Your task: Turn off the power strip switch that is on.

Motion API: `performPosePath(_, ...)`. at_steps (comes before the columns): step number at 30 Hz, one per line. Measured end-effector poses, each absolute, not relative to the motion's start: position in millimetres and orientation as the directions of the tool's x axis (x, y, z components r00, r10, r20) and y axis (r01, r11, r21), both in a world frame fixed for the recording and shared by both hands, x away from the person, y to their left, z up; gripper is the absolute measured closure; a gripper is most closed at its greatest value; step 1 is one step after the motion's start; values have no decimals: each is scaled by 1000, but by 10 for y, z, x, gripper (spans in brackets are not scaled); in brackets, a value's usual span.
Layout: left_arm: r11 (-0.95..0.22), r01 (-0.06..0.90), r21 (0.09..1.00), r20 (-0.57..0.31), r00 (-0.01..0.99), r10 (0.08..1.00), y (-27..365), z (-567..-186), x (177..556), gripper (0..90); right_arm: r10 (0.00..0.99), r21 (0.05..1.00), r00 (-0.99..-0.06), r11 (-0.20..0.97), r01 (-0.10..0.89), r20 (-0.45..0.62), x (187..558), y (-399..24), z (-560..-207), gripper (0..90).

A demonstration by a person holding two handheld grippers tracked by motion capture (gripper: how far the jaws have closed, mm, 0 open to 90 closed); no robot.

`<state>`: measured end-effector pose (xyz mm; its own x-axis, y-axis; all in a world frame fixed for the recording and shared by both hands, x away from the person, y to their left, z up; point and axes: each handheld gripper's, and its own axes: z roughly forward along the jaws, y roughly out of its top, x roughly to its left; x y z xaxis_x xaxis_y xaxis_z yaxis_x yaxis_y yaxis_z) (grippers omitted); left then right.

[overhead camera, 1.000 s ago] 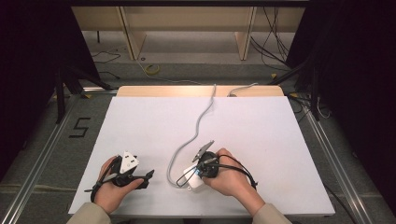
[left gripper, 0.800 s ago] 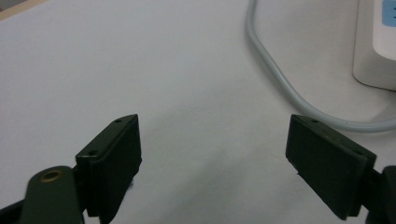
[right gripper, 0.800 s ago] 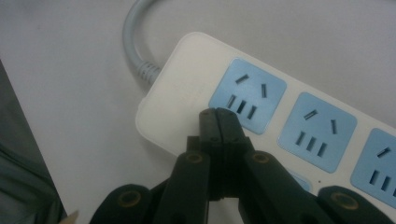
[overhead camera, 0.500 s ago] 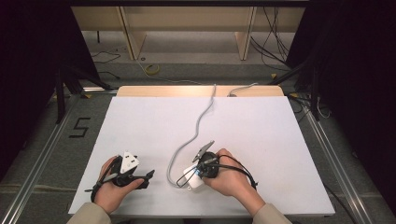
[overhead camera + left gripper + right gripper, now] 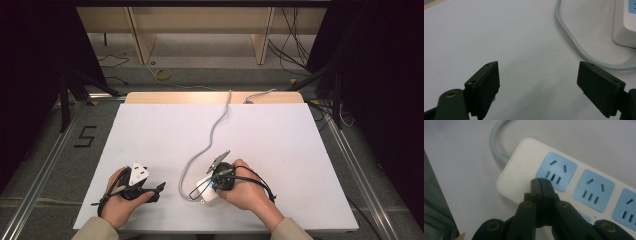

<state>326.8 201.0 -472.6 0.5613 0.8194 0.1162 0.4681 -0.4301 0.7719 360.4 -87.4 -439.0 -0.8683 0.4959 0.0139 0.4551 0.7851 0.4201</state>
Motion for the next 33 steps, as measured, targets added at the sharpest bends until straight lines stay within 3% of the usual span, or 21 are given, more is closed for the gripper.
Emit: performPosePath(33,-430,468,772,115,562,819,2003,-4730,3272,180,502,435,-864,770,467,39,3621,-917,-4357,900)
